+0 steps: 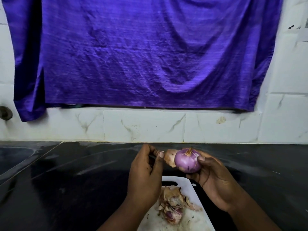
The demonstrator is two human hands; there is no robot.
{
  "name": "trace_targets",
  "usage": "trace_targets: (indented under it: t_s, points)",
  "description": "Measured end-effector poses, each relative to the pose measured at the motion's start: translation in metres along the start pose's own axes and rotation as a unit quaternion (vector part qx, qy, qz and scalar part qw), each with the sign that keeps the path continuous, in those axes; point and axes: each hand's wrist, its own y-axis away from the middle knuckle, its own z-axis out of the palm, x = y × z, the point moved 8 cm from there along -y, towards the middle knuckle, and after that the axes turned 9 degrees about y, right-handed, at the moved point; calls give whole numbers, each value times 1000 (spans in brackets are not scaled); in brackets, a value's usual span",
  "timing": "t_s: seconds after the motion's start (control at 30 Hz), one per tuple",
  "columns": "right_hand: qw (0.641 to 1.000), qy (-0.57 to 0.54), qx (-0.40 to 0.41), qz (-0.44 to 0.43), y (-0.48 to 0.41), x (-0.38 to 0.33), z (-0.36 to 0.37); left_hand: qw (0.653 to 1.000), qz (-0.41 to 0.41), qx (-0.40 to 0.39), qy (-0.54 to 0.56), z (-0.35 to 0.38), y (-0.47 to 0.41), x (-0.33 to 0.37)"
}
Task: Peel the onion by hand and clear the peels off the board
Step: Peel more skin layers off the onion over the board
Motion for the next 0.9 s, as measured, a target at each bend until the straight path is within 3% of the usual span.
trace_targets:
  t_s: [0.13,0.33,0.57,0.9]
  points:
    - [998,-53,-29,12,2,1,4,1000,-17,7,-16,-2,0,-3]
    - [991,-130,-5,7,2,-3,-1,994,-47,-14,-98,0,3,-8]
    - [998,-68,-2,10,0,0,0,983,-68,-106,-135,16,9,-4]
    - [999,31,18,5,0,3,-2,995,50,-78,-35,15,8,24]
